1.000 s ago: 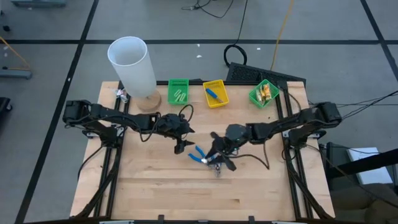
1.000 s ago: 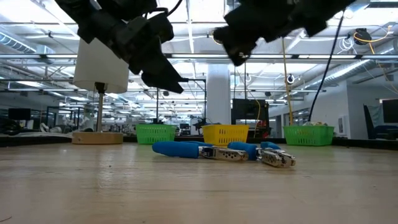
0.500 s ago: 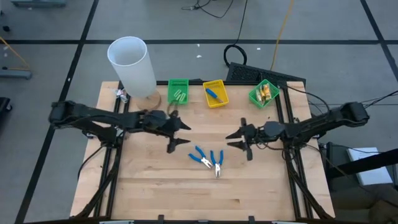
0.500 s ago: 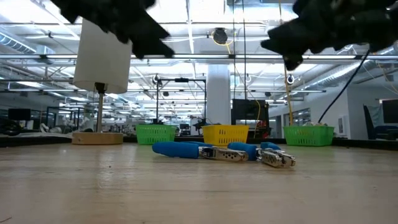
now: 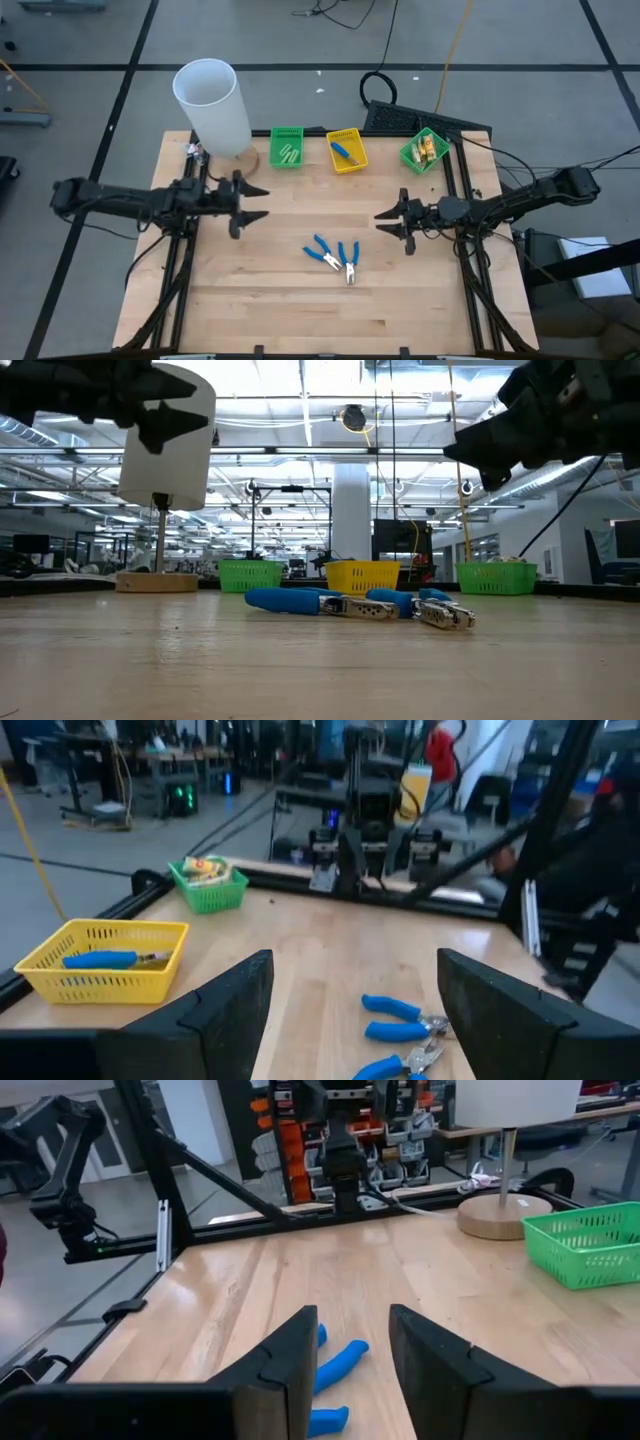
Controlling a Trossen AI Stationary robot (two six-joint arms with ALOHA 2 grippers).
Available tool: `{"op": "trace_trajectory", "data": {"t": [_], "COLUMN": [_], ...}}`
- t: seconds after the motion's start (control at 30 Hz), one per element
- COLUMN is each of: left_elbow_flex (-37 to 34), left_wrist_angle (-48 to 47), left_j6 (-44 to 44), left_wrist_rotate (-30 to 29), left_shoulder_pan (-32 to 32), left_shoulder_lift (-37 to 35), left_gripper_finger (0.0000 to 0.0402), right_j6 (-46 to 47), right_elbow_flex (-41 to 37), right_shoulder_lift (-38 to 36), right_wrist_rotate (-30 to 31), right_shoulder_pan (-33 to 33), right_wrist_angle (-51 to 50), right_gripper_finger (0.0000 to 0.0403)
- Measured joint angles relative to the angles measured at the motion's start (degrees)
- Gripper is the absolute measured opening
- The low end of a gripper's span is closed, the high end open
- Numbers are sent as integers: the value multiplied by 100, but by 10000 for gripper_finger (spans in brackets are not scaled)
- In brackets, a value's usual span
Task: Pick & Place School Supplies
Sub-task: Put the blue puncher into the yellow bin
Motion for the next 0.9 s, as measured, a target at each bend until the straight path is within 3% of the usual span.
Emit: {"op": "trace_trajectory", "data": {"t": [0.3,0.9], "left_elbow_flex": [-682,-690], "left_wrist_angle": [564,596], "left_j6": [-322,-140], "left_wrist_rotate": [-244,-244], "left_shoulder_pan": [6,10], "left_shoulder_lift": [-459,-361], "left_gripper_finger": [285,285], "right_j6": [-85,-188], "right_elbow_flex": [-70,-70], "right_shoulder_lift": [0,2], "right_wrist_rotate": [0,-2], "right_shoulder_pan": [2,2], "right_wrist_angle": [87,140], "right_gripper_finger": [115,115]}}
